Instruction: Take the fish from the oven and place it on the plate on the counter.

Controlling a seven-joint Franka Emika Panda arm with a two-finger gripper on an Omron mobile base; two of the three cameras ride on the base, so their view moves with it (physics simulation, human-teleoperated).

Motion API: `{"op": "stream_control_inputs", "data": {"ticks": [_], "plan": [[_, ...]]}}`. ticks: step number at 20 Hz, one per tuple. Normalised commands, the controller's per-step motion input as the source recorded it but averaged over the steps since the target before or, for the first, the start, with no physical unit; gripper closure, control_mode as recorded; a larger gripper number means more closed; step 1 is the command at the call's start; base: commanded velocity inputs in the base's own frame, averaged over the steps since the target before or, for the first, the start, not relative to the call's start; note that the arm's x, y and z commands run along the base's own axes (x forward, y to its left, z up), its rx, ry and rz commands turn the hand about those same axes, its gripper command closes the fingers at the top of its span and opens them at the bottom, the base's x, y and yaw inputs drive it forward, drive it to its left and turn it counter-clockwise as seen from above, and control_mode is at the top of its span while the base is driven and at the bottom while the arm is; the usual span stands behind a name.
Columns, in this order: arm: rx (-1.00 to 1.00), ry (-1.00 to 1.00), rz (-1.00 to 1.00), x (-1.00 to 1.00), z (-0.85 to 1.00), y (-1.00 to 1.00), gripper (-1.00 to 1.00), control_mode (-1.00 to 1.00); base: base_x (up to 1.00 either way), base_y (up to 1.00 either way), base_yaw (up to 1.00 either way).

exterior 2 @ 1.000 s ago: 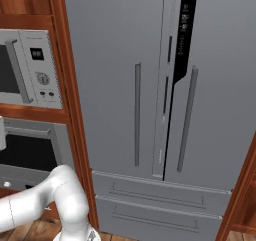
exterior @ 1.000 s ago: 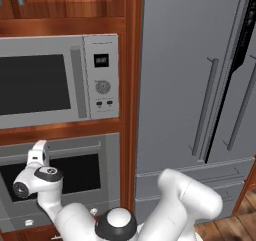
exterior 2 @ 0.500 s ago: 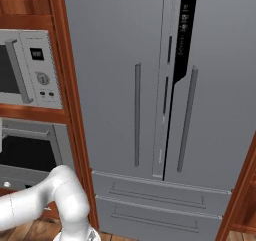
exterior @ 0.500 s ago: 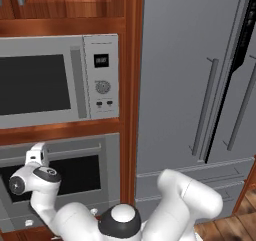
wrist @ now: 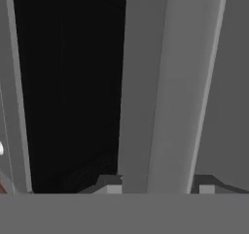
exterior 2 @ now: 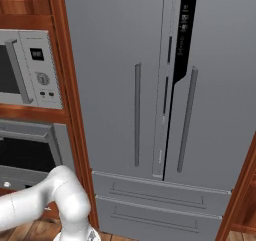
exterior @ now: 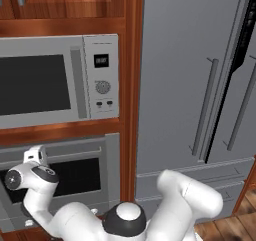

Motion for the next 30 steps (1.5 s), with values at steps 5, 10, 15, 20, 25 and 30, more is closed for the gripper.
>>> {"op": "stream_control_inputs", "data": {"ticks": [5,10,15,20,25,30], "plan": [[-0.09,0.01,0.04,-0.93,-1.00,0.00,1.00,-1.00,0.00,0.00,0.00],[-0.04,-0.06,0.08,-1.00,-0.89,0.00,1.00,-1.00,0.00,0.00,0.00],[-0.02,0.00,0.09,-1.00,-0.87,0.00,1.00,-1.00,0.00,0.00,0.00],[-0.01,0.00,0.08,-1.00,-1.00,0.00,1.00,-1.00,0.00,0.00,0.00],[-0.02,0.00,0.09,-1.00,-0.97,0.00,1.00,-1.00,0.00,0.00,0.00],[-0.04,0.00,0.08,-1.00,-0.97,0.00,1.00,-1.00,0.00,0.00,0.00]]}}
